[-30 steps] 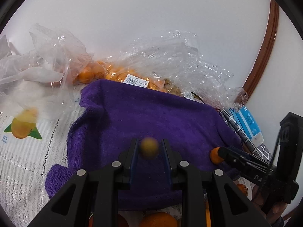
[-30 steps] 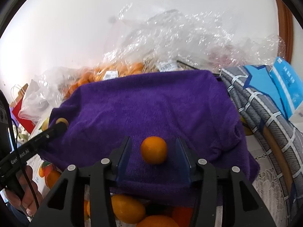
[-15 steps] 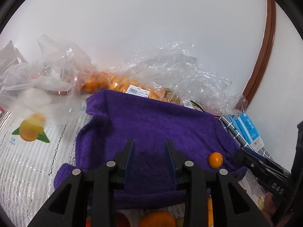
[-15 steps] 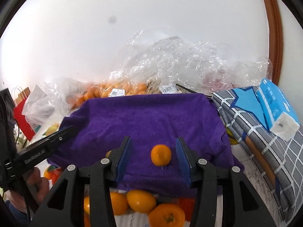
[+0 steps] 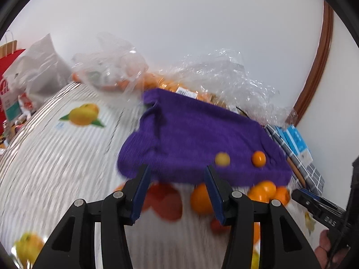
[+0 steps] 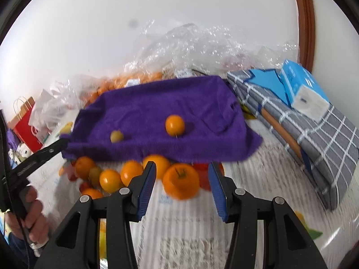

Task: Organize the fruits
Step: 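Grasp the large stemmed orange with the right tool while the left tool grasps a round orange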

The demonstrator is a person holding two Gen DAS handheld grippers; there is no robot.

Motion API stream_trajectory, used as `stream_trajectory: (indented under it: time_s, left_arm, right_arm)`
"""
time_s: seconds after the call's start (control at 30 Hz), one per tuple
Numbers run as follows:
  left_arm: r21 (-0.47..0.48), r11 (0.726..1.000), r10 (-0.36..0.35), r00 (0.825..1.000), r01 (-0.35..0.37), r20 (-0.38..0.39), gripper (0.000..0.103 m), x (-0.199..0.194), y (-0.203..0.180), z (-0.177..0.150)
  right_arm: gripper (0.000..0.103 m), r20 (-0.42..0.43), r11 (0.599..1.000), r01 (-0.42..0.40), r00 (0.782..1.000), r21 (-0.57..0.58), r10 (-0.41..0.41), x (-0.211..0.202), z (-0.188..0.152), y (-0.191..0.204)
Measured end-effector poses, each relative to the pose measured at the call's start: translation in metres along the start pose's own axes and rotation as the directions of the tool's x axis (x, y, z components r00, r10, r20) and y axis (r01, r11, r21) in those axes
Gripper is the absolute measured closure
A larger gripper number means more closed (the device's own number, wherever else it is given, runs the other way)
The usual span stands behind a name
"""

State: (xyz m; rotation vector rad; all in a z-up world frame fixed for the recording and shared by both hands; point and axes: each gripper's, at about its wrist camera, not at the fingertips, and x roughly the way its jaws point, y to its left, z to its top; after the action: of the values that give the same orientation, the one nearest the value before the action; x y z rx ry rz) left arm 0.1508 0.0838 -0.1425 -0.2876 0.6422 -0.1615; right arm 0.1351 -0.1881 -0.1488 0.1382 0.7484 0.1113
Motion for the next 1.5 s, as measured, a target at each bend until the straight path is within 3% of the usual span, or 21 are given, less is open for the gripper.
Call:
stream_trajectory:
  time_s: [0.2, 0.43, 0.57, 0.7, 0.97, 1.2, 1.27, 1.33, 1.4, 1.5]
  left_arm:
    - [0.007, 1.000, -0.004, 1.000, 0.004, -0.006, 0.051, -0.014, 0.000, -0.013]
    - [0.017, 0.999, -0.049, 0.993, 0.051, -0.110, 0.051, 0.005, -0.004, -0.015]
    - [0.024, 0.996, -0.087, 0.990, 0.090, -0.109, 0.051, 0.004, -0.008, -0.017]
    - [0.030, 0.991, -0.123, 0.983, 0.128, -0.136, 0.051, 0.007, -0.012, -0.019]
    - [0.025, 0.993, -0.107, 0.982, 0.112, -0.155, 0.050, 0.023, -0.026, -0.013]
    - [0.000, 0.995, -0.095, 0.972, 0.097, -0.213, 0.050, 0.044, -0.029, -0.011]
    - [-0.020, 0.993, -0.122, 0.969, 0.120, -0.216, 0.053, 0.045, -0.026, -0.011]
    - [-0.038, 0.991, -0.133, 0.969, 0.128, -0.210, 0.066, 0.044, -0.023, -0.012]
    - [-0.066, 0.987, -0.157, 0.967, 0.146, -0.202, 0.066, 0.043, -0.018, -0.012]
    - [-0.107, 0.986, -0.144, 0.978, 0.129, -0.150, 0.066, 0.036, -0.010, -0.010]
  right_arm:
    - [0.055, -0.018, 0.999, 0.005, 1.000, -0.042, -0.006, 0.006, -0.009, 0.002]
    - [0.055, -0.050, 0.998, 0.005, 0.999, -0.059, -0.008, 0.026, -0.002, 0.001]
    - [0.058, -0.101, 0.998, 0.000, 0.995, -0.070, -0.007, 0.040, -0.004, 0.003]
    - [0.061, -0.097, 0.999, -0.030, 0.995, -0.036, 0.026, 0.038, -0.005, -0.003]
    - [0.061, -0.001, 0.998, -0.051, 0.999, -0.038, 0.051, 0.016, -0.008, -0.005]
    - [0.061, 0.010, 0.998, -0.064, 0.998, -0.029, 0.065, 0.013, -0.008, -0.006]
    - [0.061, 0.002, 0.997, -0.065, 0.998, -0.028, 0.066, 0.015, -0.008, -0.005]
    - [0.061, -0.001, 0.997, -0.067, 0.998, -0.028, 0.067, 0.015, -0.008, -0.005]
    - [0.061, 0.000, 0.997, -0.068, 0.998, -0.030, 0.068, 0.015, -0.009, -0.005]
    - [0.061, 0.006, 0.997, -0.071, 0.997, -0.029, 0.071, 0.014, -0.009, -0.005]
